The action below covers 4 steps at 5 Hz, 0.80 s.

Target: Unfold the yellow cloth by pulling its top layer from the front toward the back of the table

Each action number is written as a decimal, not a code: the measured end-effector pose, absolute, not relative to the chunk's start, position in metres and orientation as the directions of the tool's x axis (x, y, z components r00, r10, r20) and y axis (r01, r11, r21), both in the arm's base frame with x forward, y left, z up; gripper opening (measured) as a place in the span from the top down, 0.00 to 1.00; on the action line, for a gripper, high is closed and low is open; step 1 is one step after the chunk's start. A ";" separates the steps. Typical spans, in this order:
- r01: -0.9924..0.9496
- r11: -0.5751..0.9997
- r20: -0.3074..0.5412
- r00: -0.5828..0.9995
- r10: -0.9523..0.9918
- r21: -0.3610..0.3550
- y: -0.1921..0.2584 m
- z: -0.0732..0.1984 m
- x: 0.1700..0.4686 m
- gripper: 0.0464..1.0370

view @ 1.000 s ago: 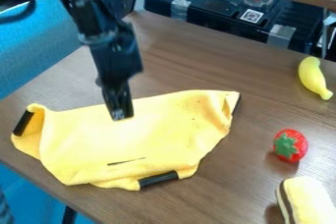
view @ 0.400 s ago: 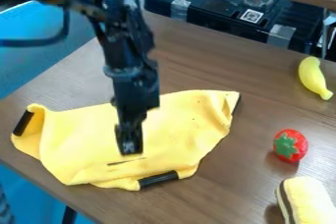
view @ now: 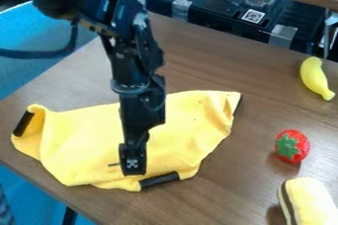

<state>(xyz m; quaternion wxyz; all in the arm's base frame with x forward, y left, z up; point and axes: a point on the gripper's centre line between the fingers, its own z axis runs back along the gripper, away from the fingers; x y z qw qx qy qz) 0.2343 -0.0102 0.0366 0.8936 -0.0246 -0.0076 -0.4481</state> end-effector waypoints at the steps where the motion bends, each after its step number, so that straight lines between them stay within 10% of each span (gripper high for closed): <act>1: 0.790 0.613 0.008 0.613 -0.790 -0.024 -0.006 0.028 0.236 0.04; 2: 0.788 0.615 -0.013 0.614 -0.789 -0.025 -0.005 0.021 0.236 0.09; 4: 0.805 0.592 -0.008 0.592 -0.806 -0.027 -0.007 0.019 0.235 0.68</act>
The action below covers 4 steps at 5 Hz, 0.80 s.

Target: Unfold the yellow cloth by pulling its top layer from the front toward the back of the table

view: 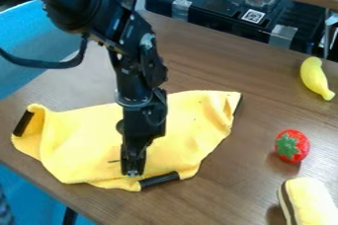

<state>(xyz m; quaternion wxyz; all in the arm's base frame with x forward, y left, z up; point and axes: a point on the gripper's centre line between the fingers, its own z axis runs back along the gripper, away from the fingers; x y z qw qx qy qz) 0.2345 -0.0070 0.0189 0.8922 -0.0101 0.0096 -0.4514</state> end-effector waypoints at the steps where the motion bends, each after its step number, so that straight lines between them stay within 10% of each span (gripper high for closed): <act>1: 0.804 0.593 -0.004 0.593 -0.805 -0.044 -0.007 0.019 0.233 0.89; 4: 0.726 0.685 0.091 0.688 -0.720 -0.061 0.016 0.056 0.266 0.99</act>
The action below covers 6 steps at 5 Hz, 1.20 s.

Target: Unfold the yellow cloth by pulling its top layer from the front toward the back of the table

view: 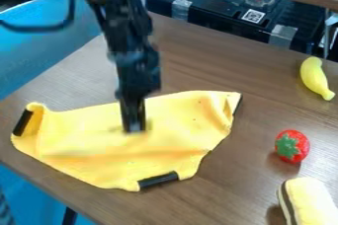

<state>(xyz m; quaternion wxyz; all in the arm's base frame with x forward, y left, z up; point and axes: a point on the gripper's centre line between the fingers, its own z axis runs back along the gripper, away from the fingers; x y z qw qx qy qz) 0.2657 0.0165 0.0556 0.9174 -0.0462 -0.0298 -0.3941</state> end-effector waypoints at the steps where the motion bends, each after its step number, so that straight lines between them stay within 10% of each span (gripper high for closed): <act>1: 0.684 0.727 0.134 0.727 -0.673 -0.055 0.026 0.075 0.289 0.99; 6: 0.303 0.953 -0.001 0.953 -0.303 -0.019 0.140 0.029 0.435 0.99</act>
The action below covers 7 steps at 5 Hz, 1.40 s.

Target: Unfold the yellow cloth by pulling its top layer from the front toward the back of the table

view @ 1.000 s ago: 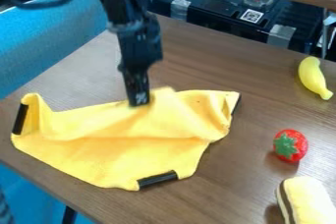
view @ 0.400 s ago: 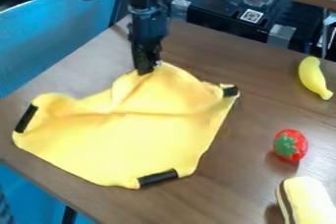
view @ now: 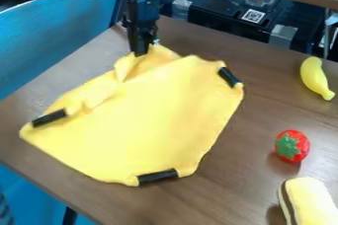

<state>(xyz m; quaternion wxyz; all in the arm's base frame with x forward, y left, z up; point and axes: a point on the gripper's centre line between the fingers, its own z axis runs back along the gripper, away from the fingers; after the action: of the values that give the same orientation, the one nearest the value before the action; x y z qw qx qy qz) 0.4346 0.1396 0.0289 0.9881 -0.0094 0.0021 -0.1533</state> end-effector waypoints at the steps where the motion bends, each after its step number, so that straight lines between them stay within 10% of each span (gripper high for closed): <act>1: 0.282 0.959 0.016 0.959 -0.282 -0.020 0.150 0.036 0.444 0.99; 7: 0.246 0.968 0.104 0.963 -0.250 0.046 0.180 0.076 0.411 0.99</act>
<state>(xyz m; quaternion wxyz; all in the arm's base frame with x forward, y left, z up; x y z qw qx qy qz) 0.4111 0.1802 0.0762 0.9905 0.0164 -0.0548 -0.1251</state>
